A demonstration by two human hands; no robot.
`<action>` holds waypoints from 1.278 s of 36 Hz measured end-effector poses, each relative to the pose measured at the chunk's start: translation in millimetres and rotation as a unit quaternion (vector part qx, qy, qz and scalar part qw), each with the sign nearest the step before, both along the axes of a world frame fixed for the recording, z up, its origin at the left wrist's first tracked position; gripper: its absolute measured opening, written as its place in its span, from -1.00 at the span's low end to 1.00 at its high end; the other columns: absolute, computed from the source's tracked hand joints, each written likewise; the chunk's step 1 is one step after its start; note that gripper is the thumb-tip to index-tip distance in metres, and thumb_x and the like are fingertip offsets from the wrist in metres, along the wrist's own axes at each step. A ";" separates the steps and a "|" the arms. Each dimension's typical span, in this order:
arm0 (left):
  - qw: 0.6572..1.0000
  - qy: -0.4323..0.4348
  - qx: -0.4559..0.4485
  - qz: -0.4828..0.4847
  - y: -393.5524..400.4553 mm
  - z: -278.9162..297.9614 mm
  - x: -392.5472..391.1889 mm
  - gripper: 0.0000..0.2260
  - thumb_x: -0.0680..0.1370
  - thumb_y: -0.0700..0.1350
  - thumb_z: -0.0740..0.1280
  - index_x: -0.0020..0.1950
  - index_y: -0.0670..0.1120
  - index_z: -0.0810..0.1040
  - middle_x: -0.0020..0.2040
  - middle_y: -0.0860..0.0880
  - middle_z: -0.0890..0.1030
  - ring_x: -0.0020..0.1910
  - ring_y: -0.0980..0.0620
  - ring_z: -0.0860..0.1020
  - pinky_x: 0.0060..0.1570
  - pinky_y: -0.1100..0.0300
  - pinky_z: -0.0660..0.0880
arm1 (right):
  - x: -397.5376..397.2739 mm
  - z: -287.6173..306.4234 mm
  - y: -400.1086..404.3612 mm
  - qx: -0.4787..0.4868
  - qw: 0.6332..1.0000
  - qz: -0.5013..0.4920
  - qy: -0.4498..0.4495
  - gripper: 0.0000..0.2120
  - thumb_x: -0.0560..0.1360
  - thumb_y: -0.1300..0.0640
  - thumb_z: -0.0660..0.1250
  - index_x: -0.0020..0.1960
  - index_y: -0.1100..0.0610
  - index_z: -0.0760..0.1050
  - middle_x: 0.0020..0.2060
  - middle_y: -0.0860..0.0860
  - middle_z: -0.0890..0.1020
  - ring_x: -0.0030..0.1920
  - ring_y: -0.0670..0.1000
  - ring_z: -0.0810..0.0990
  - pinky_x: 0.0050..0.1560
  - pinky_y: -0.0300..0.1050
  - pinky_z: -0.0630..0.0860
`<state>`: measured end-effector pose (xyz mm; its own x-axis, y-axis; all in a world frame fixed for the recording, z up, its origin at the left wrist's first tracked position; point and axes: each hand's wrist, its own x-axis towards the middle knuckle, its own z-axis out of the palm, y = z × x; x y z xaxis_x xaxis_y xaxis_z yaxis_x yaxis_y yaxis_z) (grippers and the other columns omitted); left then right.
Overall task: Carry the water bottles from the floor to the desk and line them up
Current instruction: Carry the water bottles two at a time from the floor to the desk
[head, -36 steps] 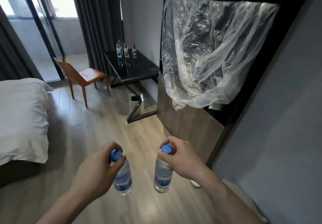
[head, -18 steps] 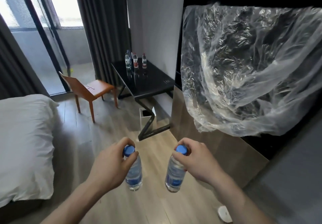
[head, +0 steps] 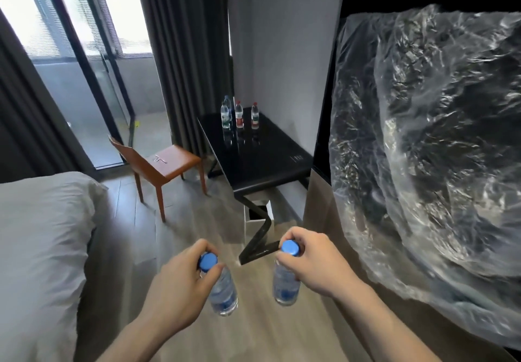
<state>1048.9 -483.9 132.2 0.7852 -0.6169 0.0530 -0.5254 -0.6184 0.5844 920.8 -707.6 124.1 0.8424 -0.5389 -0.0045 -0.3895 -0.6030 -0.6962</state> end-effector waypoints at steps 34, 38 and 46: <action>0.995 -0.032 0.025 -0.092 -200.2 -3.4 507.1 -0.87 0.58 0.10 0.33 -0.09 0.15 0.40 -0.18 0.16 0.54 -0.19 0.16 0.53 -0.21 0.25 0.44 | 460.1 -7.4 -175.4 0.039 0.996 -0.081 0.000 -0.82 0.46 -0.14 0.45 -0.13 -0.08 0.53 -0.27 -0.12 0.66 -0.24 0.01 0.64 -0.22 0.01 0.60; 0.994 -0.044 0.022 -0.095 -236.6 -14.4 562.8 -0.85 0.55 0.13 0.35 -0.07 0.15 0.40 -0.20 0.17 0.55 -0.19 0.15 0.54 -0.21 0.23 0.44 | 508.8 -15.8 -210.1 0.051 0.995 -0.080 0.007 -0.82 0.48 -0.14 0.46 -0.13 -0.07 0.54 -0.26 -0.11 0.68 -0.23 -0.01 0.66 -0.22 0.00 0.62; 0.994 -0.022 0.049 -0.095 -321.6 -31.4 655.2 -0.85 0.57 0.16 0.30 0.01 0.13 0.43 -0.11 0.14 0.57 -0.12 0.11 0.55 -0.05 0.03 0.55 | 598.1 -37.3 -296.2 0.076 0.994 -0.065 0.032 -0.83 0.47 -0.11 0.45 -0.13 -0.05 0.53 -0.28 -0.10 0.66 -0.37 -0.11 0.56 -0.26 -0.07 0.58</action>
<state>1704.1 -805.5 100.7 0.6516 -0.7583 0.0181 -0.6626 -0.5575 0.5002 1518.9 -1003.9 86.7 0.7615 -0.6316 -0.1456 -0.5031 -0.4343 -0.7472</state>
